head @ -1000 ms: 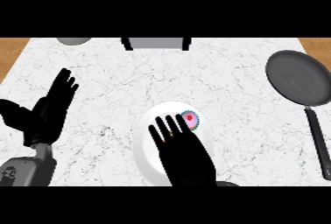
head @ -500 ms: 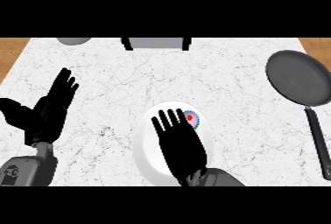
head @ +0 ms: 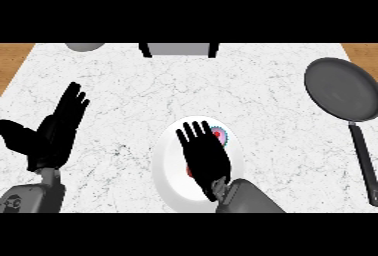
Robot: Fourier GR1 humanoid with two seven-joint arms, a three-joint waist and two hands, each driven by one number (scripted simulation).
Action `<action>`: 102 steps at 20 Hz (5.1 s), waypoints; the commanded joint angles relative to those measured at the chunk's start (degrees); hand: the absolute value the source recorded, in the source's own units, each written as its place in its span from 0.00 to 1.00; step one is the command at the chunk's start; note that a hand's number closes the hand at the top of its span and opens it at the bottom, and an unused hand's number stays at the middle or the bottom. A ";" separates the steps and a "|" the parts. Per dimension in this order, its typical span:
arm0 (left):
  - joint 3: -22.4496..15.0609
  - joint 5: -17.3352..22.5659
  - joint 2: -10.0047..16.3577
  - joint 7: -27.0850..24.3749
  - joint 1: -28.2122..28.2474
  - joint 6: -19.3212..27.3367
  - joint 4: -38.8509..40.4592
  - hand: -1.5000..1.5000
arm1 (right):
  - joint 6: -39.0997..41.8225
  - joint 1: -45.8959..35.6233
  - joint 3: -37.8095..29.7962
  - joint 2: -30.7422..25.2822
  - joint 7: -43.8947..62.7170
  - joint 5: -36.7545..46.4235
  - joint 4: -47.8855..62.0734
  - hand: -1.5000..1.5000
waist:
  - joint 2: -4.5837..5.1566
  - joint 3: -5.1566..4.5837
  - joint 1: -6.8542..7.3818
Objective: Pick the bell pepper from the plate and place it in the pan
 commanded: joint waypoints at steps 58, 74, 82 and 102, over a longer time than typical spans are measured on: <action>3.27 -3.48 -3.74 1.87 0.80 -3.51 -3.14 0.50 | -25.27 -22.72 -38.92 -21.21 5.86 -1.16 13.53 1.00 | 0.03 0.01 0.28; 4.12 -3.35 -3.91 1.45 -1.03 -4.38 -0.87 0.50 | -45.60 -19.61 -56.83 -35.54 -27.33 -11.06 44.90 1.00 | 0.55 0.08 1.09; 1.13 -5.89 -6.35 3.50 -3.18 -1.85 -1.46 0.50 | -51.69 -23.42 -59.85 -34.60 -40.67 -13.24 62.34 1.00 | 1.08 0.20 2.45; 3.08 -4.25 -4.21 3.33 -3.26 -4.10 -1.84 0.50 | -44.50 -22.97 -75.20 -39.20 -49.65 -27.22 72.02 0.00 | 1.24 0.45 2.76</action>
